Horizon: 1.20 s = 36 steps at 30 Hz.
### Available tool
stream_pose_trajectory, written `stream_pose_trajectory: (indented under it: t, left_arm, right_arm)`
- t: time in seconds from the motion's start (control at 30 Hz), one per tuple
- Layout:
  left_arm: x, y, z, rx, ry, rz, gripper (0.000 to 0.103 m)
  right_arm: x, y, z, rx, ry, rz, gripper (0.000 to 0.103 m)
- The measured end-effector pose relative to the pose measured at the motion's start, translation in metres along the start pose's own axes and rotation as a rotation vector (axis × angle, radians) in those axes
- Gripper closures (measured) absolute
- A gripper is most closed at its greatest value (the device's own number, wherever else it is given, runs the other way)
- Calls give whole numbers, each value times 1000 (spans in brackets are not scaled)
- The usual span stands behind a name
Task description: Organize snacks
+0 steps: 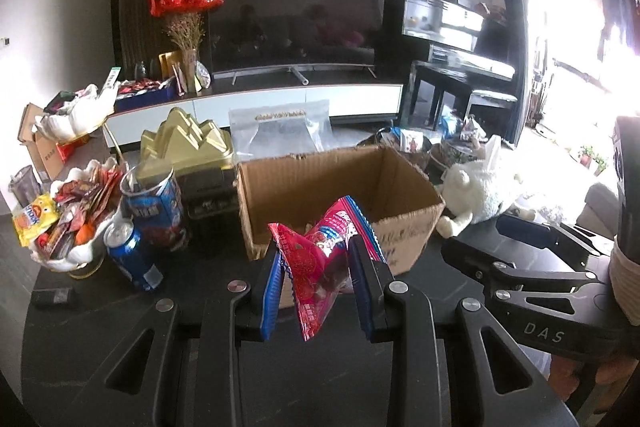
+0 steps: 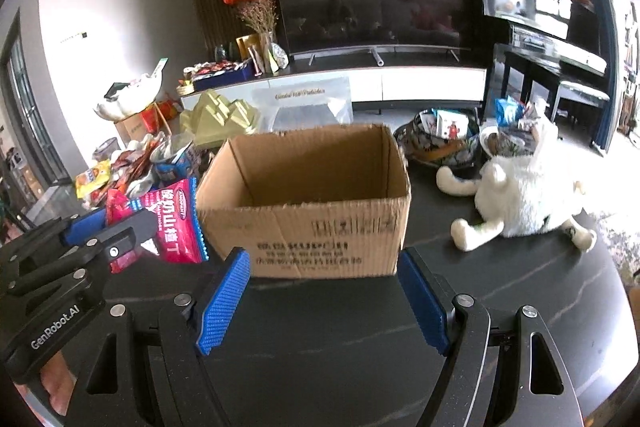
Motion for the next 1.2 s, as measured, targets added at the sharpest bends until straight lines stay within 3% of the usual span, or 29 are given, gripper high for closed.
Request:
stream_pose_trajectory:
  t: [0.6, 0.67, 0.73, 0.9, 1.2]
  left_arm:
    - [-13, -71, -43, -57, 13, 11, 69]
    - [-15, -75, -42, -63, 0, -12, 61]
    - [-18, -73, -41, -53, 13, -27, 39]
    - [-21, -55, -38, -24, 7, -64, 38]
    - [-25, -2, -19, 28, 26, -125, 27]
  right_arm:
    - [15, -44, -55, 28, 21, 48, 26]
    - [18, -46, -57, 30, 19, 64, 26]
    - [22, -48, -58, 27, 12, 71, 26]
    - [22, -43, -53, 24, 8, 66, 26]
    - [5, -3, -35, 58, 32, 43, 26]
Point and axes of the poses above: each gripper's, at about its wrist camera, not at the fingertips, and y roughly against the way its jaws point, x to its right, z to its underside, the point moved 10 cm from there along -y, roughly the way its jaws point, and after that the axes turned 3 degrees about x, right-handed, at the moved point
